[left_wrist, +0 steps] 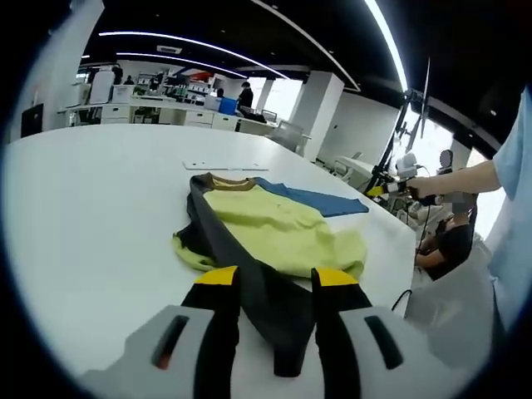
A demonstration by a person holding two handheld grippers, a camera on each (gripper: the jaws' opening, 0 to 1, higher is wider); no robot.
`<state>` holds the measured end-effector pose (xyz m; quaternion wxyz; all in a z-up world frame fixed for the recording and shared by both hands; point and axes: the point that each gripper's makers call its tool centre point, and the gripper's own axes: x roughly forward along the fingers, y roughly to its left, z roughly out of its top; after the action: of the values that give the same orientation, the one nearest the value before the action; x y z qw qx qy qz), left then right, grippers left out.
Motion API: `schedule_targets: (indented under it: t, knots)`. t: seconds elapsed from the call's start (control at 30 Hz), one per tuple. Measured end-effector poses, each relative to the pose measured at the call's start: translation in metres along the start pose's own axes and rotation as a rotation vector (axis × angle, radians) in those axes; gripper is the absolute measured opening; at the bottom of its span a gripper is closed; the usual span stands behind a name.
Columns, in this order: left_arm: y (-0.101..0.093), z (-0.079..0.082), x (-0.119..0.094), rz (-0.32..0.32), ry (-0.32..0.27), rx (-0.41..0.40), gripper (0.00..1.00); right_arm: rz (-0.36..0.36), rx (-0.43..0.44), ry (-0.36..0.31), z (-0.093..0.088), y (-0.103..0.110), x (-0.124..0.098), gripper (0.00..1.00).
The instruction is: Fold the garment on the visible template until the final outline fits inside the template.
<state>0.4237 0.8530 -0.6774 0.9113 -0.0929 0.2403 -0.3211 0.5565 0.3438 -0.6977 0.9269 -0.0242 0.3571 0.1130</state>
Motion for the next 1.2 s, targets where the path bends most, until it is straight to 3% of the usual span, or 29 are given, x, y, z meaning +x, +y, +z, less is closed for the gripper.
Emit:
schedule_targets:
  t: [0.13, 0.3, 0.67, 1.2]
  knots:
    - [-0.004, -0.006, -0.001, -0.007, 0.013, 0.003, 0.34, 0.027, -0.019, -0.008, 0.004, 0.01, -0.004, 1.0]
    - [-0.01, -0.012, -0.005, -0.015, 0.037, 0.022, 0.34, 0.073, -0.055, -0.039, 0.015, 0.052, -0.019, 0.99]
    - [-0.008, -0.029, -0.018, -0.008, 0.097, 0.054, 0.34, 0.246, -0.171, -0.08, 0.023, 0.14, -0.034, 0.98]
    - [-0.005, -0.066, -0.041, 0.016, 0.207, 0.125, 0.32, 0.418, -0.245, -0.156, 0.029, 0.223, -0.059, 0.94]
